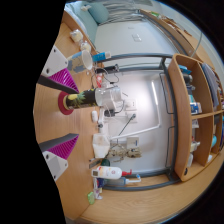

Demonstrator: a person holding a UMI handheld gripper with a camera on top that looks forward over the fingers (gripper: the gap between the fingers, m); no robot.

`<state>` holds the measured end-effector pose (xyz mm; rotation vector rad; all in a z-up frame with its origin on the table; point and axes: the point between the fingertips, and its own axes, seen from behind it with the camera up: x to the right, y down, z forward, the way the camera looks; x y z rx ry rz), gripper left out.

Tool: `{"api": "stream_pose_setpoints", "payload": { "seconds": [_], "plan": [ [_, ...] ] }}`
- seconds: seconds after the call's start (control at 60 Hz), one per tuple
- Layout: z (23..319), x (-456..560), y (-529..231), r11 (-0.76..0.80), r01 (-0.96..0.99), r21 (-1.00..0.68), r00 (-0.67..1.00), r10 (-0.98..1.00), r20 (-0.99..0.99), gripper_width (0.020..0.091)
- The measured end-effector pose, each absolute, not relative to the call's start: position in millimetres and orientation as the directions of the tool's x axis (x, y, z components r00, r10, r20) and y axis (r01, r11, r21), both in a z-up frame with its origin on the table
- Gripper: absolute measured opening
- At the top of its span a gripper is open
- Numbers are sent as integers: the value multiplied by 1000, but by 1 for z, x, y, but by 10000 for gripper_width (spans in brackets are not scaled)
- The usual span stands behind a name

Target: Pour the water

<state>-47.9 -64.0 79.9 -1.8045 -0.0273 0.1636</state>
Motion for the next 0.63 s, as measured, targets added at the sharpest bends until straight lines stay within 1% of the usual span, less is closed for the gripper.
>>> {"api": "stream_pose_setpoints", "payload": {
  "seconds": [0.15, 0.35, 0.517, 0.633],
  "plan": [
    [87, -33, -97, -226, -87, -970, 994, 44, -100, 804],
    [96, -26, -125, -204, -85, -975, 995, 33, -94, 805],
    [95, -19, -135, -187, -80, -979, 996, 19, -85, 804],
    [99, -15, -137, -175, -72, -982, 997, 3, -74, 804]
  ]
}}
